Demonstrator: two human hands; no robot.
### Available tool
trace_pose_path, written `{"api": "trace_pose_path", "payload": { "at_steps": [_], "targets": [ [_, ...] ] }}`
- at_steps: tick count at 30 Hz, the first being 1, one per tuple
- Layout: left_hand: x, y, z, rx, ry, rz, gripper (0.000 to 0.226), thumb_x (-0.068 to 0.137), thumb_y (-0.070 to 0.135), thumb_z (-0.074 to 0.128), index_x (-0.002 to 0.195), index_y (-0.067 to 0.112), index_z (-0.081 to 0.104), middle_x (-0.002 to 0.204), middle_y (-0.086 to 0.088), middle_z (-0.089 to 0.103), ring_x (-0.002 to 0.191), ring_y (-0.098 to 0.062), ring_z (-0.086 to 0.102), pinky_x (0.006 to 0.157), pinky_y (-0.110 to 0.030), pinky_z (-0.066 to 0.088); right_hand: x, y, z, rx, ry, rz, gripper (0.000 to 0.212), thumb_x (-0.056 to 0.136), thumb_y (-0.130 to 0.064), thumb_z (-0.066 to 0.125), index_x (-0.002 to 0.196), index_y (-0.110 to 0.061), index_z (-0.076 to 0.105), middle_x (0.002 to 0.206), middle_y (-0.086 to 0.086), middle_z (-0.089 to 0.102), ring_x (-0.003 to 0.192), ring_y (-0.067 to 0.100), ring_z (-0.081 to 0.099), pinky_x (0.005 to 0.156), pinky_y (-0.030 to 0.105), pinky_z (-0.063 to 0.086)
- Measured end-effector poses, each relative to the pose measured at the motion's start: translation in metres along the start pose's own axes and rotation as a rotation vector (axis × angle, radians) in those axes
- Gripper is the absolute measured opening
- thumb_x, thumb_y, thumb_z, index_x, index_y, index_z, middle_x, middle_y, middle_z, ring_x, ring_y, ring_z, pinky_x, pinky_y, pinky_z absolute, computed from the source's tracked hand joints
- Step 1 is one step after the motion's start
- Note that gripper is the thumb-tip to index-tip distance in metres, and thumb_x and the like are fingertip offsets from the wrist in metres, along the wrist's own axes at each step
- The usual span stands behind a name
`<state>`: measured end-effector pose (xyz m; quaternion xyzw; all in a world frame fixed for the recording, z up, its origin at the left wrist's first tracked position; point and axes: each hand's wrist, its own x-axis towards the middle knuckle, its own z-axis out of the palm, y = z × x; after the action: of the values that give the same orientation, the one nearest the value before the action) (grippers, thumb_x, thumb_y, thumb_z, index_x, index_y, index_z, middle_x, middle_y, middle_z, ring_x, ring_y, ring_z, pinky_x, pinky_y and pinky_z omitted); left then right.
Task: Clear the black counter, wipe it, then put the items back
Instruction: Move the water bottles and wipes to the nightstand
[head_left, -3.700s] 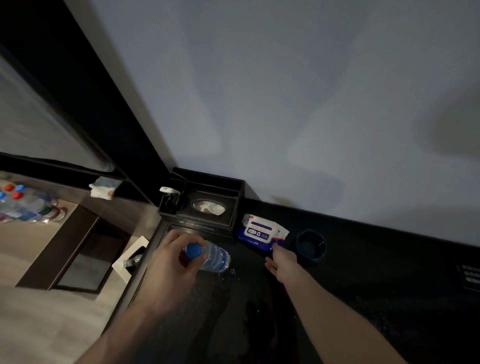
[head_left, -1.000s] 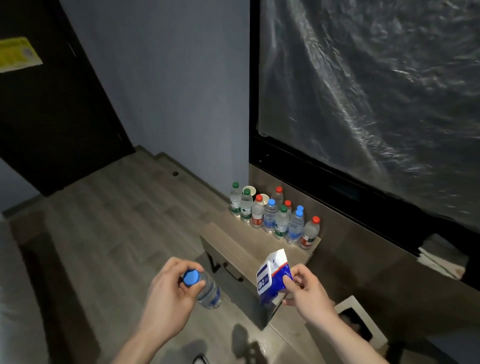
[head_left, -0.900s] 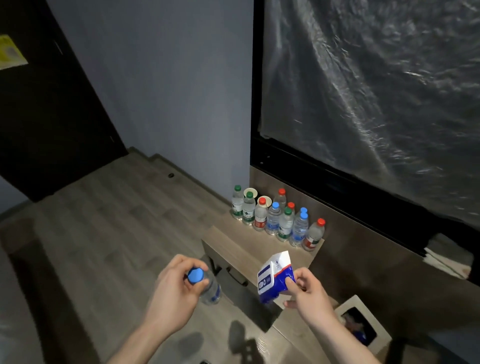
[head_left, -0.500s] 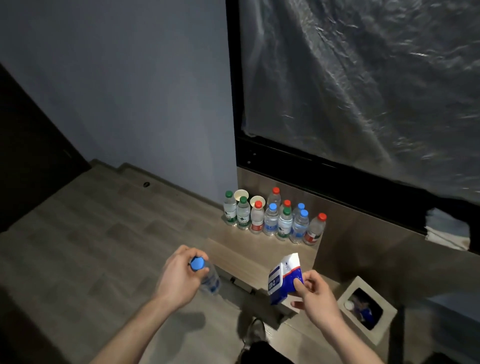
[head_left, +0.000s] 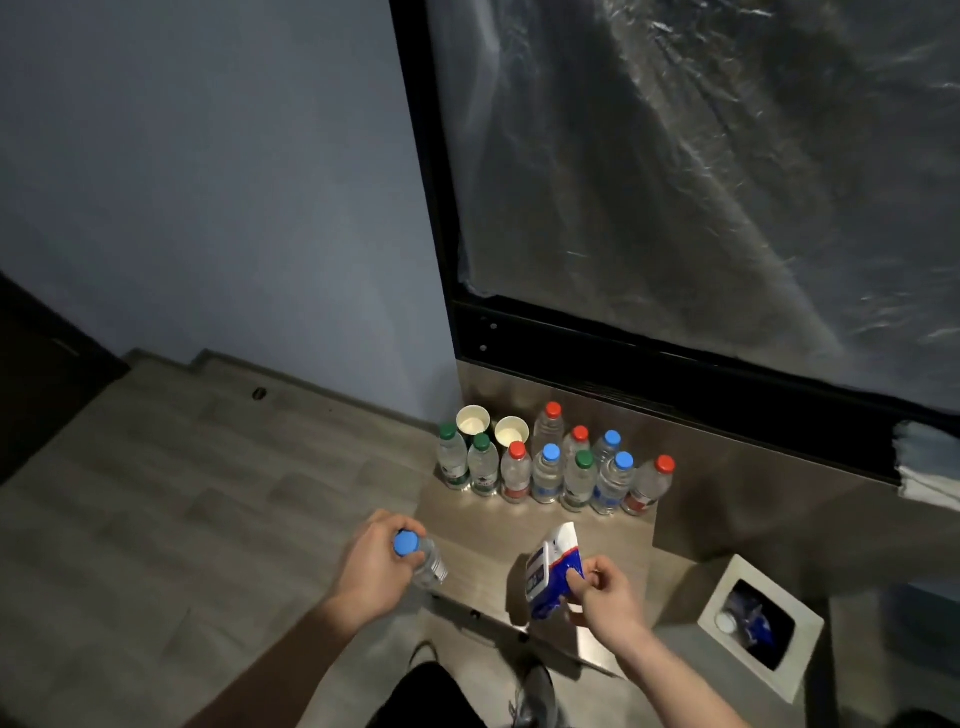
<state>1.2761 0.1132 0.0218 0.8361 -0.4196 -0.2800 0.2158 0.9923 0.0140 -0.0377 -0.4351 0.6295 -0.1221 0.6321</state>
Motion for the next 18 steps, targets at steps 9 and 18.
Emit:
{"api": "trace_pose_path", "payload": {
  "at_steps": [9,18],
  "targets": [
    [0.11,-0.031,0.019,0.068,-0.187,0.102,0.026,0.072,0.015,0.076,0.074,0.039,0.064,0.094,0.015,0.062,0.083,0.002,0.06,0.078,-0.02,0.047,0.055,-0.015,0.056,0.131,0.125,0.185,0.018,0.102,0.002,0.055,0.086,-0.007,0.05,0.083,0.023,0.068,0.065,0.027,0.065,0.057,0.036,0.053],
    [0.182,-0.054,0.045,0.08,-0.309,0.186,0.038,0.078,0.001,0.072,0.085,0.037,0.061,0.099,0.021,0.051,0.087,0.001,0.056,0.077,0.0,0.036,0.131,-0.026,0.132,0.327,0.193,0.327,0.013,0.104,0.001,0.055,0.093,-0.006,0.051,0.089,0.024,0.063,0.069,0.03,0.061,0.041,0.026,0.051]
  ]
}}
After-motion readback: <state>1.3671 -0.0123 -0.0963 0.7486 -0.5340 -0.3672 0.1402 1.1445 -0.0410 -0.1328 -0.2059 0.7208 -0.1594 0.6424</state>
